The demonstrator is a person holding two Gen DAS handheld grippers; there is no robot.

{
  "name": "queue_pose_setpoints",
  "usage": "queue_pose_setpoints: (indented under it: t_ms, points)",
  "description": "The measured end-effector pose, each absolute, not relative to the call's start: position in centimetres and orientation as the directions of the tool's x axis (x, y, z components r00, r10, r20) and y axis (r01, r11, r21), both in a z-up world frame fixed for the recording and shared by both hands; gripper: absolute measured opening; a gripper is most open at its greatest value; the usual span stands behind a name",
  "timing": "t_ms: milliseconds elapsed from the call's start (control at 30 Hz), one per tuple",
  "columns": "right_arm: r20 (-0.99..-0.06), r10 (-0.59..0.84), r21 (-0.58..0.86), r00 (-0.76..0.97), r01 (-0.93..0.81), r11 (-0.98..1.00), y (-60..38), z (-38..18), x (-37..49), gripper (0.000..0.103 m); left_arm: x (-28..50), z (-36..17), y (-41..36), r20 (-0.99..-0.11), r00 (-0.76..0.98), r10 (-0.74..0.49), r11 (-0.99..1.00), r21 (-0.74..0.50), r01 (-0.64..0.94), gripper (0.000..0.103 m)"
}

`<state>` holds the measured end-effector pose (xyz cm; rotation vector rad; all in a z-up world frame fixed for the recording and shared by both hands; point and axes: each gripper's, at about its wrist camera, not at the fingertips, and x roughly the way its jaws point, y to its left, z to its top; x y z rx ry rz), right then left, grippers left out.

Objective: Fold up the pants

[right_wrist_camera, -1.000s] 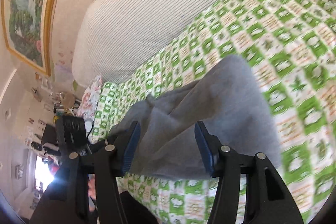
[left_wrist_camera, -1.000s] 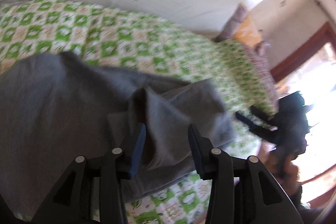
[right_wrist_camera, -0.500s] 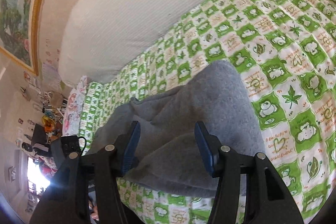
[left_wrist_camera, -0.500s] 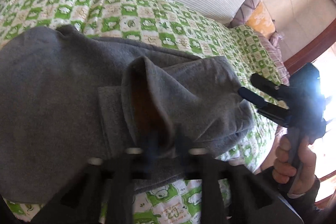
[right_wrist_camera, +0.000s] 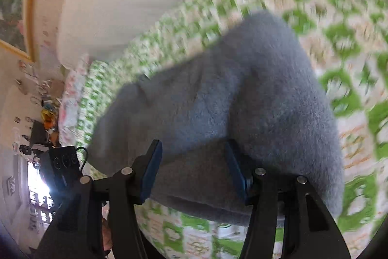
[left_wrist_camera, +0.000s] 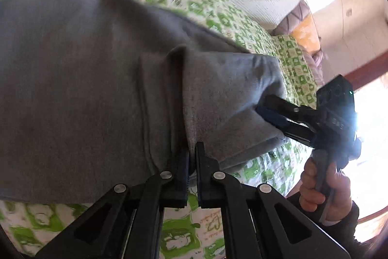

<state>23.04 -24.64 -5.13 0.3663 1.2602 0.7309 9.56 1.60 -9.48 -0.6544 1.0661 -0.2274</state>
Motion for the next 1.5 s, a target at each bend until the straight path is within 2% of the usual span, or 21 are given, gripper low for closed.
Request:
queue_pose_setpoints:
  t_ms: [233, 467, 633, 700, 833, 967, 1000, 1133, 1200, 1267, 1500]
  points:
    - [-0.706, 0.693, 0.627, 0.145, -0.325, 0.708, -24.1, -2.7, 22.8, 0.056, 8.2, -7.4, 2.6, -0.728, 0.515, -0.452, 0.796, -0.590, -0.134, 0.009]
    - [-0.703, 0.708, 0.621, 0.066, -0.430, 0.655, -18.1, -1.3, 21.6, 0.056, 3.9, -6.1, 6.6, -0.694, 0.594, -0.406, 0.753, -0.623, -0.213, 0.009]
    - [-0.723, 0.691, 0.587, -0.015, -0.541, 0.602, -11.7, -0.7, 20.6, 0.056, -0.5, -5.4, 10.9, -0.649, 0.682, -0.338, 0.666, -0.677, -0.314, 0.010]
    - [-0.726, 0.686, 0.581, -0.042, -0.570, 0.580, -9.5, -0.5, 20.2, 0.056, -2.5, -5.2, 12.9, -0.635, 0.715, -0.293, 0.620, -0.695, -0.364, 0.016]
    - [-0.733, 0.674, 0.564, -0.091, -0.636, 0.527, -4.3, 0.1, 19.2, 0.056, -5.2, -5.5, 17.0, -0.596, 0.766, -0.239, 0.501, -0.752, -0.429, 0.017]
    - [-0.741, 0.660, 0.548, -0.123, -0.678, 0.490, -0.1, 0.5, 18.4, 0.056, -6.5, -5.3, 20.2, -0.600, 0.786, -0.149, 0.452, -0.748, -0.486, 0.019]
    - [-0.742, 0.658, 0.547, -0.131, -0.686, 0.480, 0.7, 0.6, 18.2, 0.056, -6.8, -5.5, 21.3, -0.608, 0.786, -0.116, 0.437, -0.742, -0.509, 0.023]
    - [-0.752, 0.641, 0.521, -0.155, -0.736, 0.433, 4.6, 1.2, 17.3, 0.057, -7.5, -7.0, 23.8, -0.637, 0.769, -0.053, 0.377, -0.726, -0.576, 0.024]
    - [-0.760, 0.629, 0.502, -0.164, -0.763, 0.408, 6.8, 1.5, 17.0, 0.062, -7.8, -8.0, 24.6, -0.656, 0.754, -0.037, 0.351, -0.715, -0.605, 0.025]
    - [-0.773, 0.614, 0.468, -0.158, -0.795, 0.385, 8.9, 1.8, 16.8, 0.069, -7.9, -9.1, 25.0, -0.665, 0.745, -0.044, 0.328, -0.714, -0.618, 0.028]
    - [-0.828, 0.546, 0.348, -0.128, -0.881, 0.321, 14.9, 1.2, 17.3, 0.070, -8.7, -12.9, 26.2, -0.659, 0.748, -0.076, 0.252, -0.738, -0.625, 0.030]
